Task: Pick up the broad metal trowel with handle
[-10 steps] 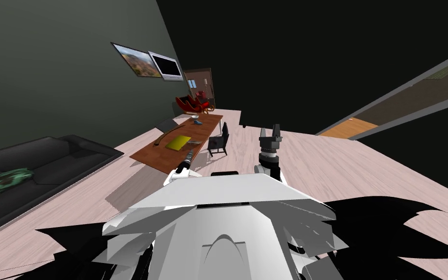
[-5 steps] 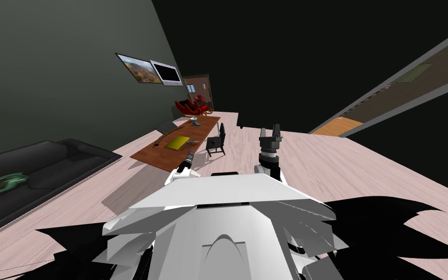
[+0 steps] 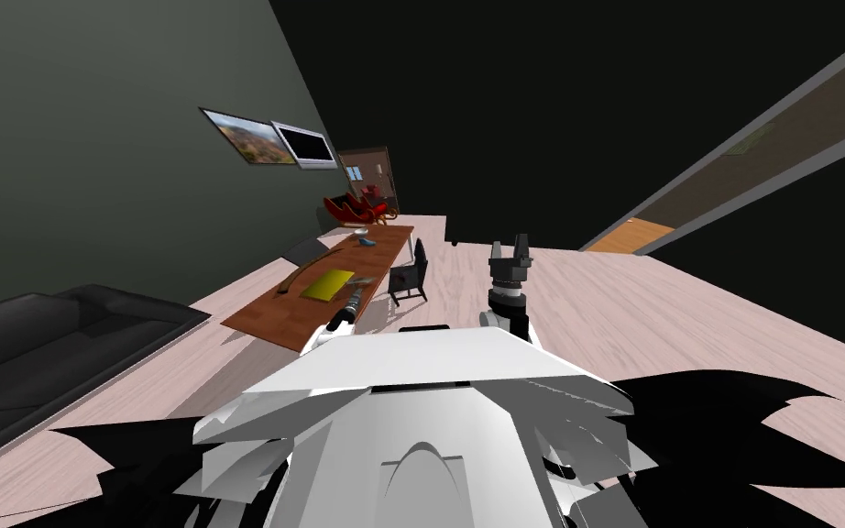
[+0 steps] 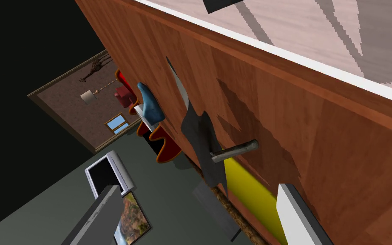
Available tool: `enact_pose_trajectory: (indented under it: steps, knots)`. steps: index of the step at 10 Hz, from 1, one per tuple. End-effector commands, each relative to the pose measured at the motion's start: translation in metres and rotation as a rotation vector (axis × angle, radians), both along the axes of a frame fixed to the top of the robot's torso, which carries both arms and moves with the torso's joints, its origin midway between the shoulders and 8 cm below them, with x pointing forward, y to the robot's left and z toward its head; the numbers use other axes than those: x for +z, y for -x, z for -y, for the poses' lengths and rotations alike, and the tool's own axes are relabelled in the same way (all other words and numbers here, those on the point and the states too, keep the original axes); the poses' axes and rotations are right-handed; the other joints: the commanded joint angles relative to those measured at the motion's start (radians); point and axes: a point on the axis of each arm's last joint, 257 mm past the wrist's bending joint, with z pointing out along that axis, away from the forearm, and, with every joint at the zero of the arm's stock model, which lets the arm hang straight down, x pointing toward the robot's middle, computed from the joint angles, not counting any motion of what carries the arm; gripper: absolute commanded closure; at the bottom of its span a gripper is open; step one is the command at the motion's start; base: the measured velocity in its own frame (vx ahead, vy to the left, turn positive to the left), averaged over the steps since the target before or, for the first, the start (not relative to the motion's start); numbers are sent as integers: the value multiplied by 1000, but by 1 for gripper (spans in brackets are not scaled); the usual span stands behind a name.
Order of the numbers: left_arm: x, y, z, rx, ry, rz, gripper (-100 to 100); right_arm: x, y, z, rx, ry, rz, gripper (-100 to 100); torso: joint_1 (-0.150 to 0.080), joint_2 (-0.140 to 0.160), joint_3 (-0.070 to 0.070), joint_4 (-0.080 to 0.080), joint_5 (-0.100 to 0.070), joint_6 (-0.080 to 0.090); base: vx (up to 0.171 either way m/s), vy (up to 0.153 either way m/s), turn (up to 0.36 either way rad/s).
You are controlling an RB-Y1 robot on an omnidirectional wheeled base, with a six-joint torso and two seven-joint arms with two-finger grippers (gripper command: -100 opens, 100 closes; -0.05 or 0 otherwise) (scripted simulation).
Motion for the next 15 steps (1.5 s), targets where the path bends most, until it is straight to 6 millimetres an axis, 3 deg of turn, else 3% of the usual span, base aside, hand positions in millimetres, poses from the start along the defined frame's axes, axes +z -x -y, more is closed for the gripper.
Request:
enact_pose_trajectory:
  steps: [1,4,6,7,8,12,13,15]
  knots:
    - [-5,6,-6,21,19,-25,-100,0,0,0,0,0,0,0,0,0,0,0,0,0,218,134,-69]
    - [-22,27,-16,61,60,-81,-100,0,0,0,0,0,0,0,-4,5,3,1,-1,0,220,90,-107]
    - [-22,27,-15,60,61,-81,-100,0,0,0,0,0,0,0,-7,5,3,1,-1,0,143,46,-41]
    - [-22,27,-15,61,62,-83,0,0,0,0,0,0,0,0,-9,11,6,2,-2,0,17,6,1]
    - [-24,23,-20,73,61,-78,-100,0,0,0,0,0,0,0,-11,16,9,3,-2,0,-1,9,-78]
    - [-27,17,-27,91,60,-73,-100,0,0,0,0,0,1,0,-11,21,12,4,-2,0,-24,12,-67]
    - [-27,16,-27,92,60,-72,100,0,0,0,0,0,0,0,-11,20,11,4,-2,0,0,0,0]
    - [-21,11,-26,86,59,-56,100,0,0,0,0,-1,1,0,-9,19,9,0,1,-3,5,2,-13]
